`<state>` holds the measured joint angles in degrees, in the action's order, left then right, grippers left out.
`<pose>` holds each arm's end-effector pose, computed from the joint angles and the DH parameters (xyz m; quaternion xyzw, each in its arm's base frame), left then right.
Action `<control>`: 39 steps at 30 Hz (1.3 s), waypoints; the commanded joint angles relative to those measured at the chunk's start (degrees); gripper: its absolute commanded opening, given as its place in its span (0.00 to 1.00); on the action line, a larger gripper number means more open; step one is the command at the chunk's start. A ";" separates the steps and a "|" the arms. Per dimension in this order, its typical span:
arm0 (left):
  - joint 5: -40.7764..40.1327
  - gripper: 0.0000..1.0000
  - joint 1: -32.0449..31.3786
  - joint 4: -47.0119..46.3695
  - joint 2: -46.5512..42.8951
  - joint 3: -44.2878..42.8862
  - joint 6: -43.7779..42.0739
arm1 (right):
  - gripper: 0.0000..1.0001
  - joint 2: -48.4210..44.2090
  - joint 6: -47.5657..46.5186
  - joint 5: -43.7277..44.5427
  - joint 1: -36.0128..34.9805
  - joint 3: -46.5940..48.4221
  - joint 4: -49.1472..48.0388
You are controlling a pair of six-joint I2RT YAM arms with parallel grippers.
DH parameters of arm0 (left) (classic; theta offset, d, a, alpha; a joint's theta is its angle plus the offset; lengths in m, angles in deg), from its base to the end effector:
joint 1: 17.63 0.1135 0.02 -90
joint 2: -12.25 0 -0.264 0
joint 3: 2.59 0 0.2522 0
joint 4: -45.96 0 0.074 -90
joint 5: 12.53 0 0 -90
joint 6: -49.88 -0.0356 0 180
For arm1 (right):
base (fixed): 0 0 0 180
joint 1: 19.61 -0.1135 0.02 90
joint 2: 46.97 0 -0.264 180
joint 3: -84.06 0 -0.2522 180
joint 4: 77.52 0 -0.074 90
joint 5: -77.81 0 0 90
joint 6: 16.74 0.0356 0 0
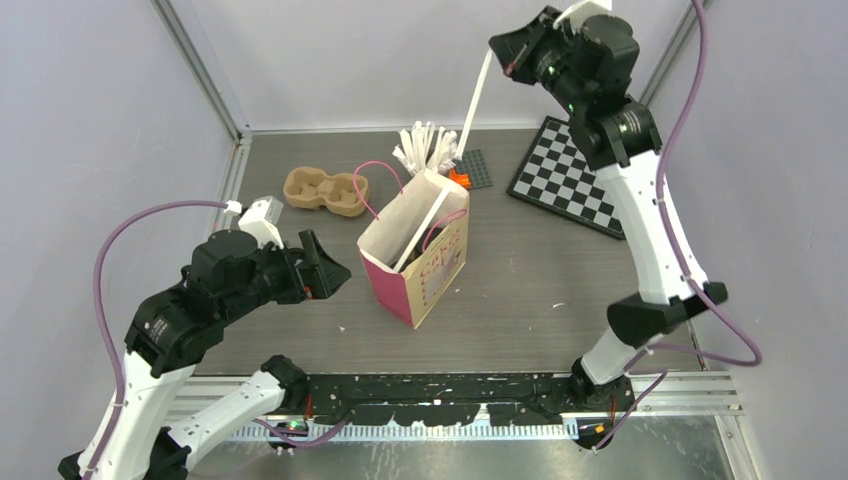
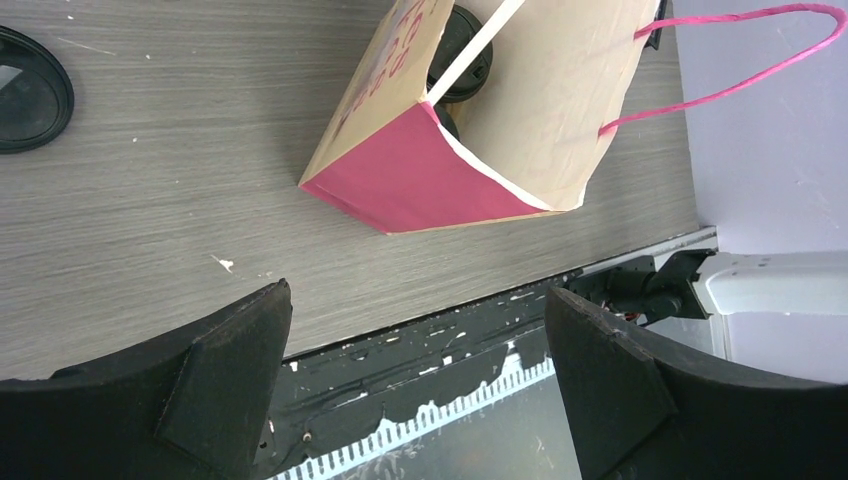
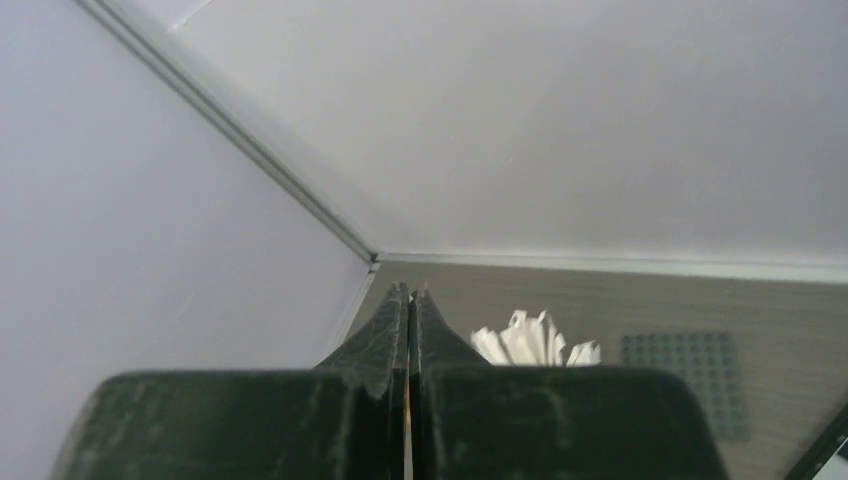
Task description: Pack the takeout coffee
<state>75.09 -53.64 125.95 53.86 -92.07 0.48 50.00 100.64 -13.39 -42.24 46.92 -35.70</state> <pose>0.0693 -0.0485 0.4176 -0.0451 0.8738 -0.2856 0.3909 0.3107 0.1303 0.5644 0.0206 0.6812 0.3158 0.6601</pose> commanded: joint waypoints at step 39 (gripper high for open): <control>-0.24 1.00 -0.14 -5.66 0.58 -3.51 -10.05 | 0.85 -25.74 17.72 23.29 -24.04 -28.60 23.82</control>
<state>74.09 -53.64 124.18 54.01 -92.71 -7.00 29.06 120.88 7.27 -66.15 15.68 -21.12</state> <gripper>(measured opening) 0.996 0.811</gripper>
